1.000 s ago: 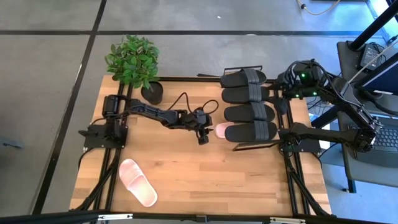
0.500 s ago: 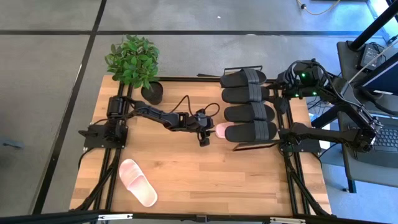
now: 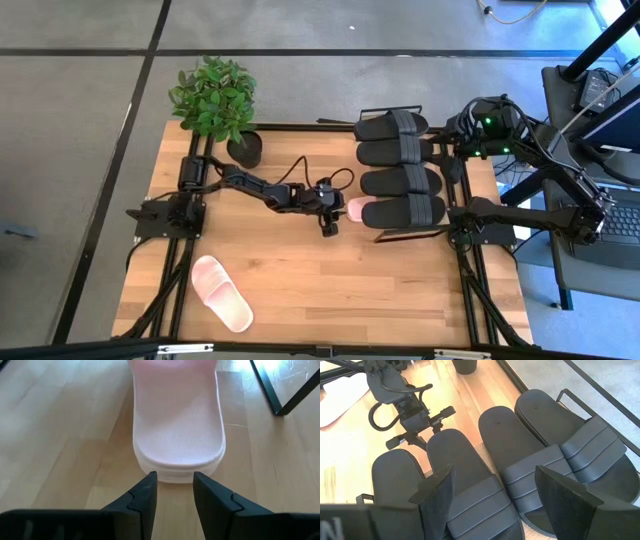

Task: Pick and place slides into the shelf
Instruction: Put the pink slide under the shelf

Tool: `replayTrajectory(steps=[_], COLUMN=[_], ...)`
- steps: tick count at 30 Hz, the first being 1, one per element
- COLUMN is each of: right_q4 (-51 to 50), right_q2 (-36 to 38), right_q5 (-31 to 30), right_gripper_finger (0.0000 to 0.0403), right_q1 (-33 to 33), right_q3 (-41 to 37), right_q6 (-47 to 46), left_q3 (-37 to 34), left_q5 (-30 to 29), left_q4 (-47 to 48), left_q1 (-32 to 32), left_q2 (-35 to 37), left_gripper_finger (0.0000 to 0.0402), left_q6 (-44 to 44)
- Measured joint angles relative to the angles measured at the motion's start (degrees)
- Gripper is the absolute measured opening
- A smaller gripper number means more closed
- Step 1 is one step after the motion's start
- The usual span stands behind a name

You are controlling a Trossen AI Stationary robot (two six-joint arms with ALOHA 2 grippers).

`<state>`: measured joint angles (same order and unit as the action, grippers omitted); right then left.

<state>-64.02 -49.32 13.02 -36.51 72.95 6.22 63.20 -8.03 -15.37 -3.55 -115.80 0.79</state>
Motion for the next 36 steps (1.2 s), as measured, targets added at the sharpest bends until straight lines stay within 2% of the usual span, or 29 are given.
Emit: replayTrajectory(steps=[36], right_q4=[0.0], right_q2=[0.0], right_q5=[0.0], right_gripper_finger=[0.0275], right_q1=[0.0], right_q3=[0.0], right_q6=[0.5], left_q3=[0.0], left_q5=[0.0], left_q4=[-2.4], left_q1=[0.0], left_q2=[-0.2], left_gripper_finger=[0.0118], left_q6=[-1.3])
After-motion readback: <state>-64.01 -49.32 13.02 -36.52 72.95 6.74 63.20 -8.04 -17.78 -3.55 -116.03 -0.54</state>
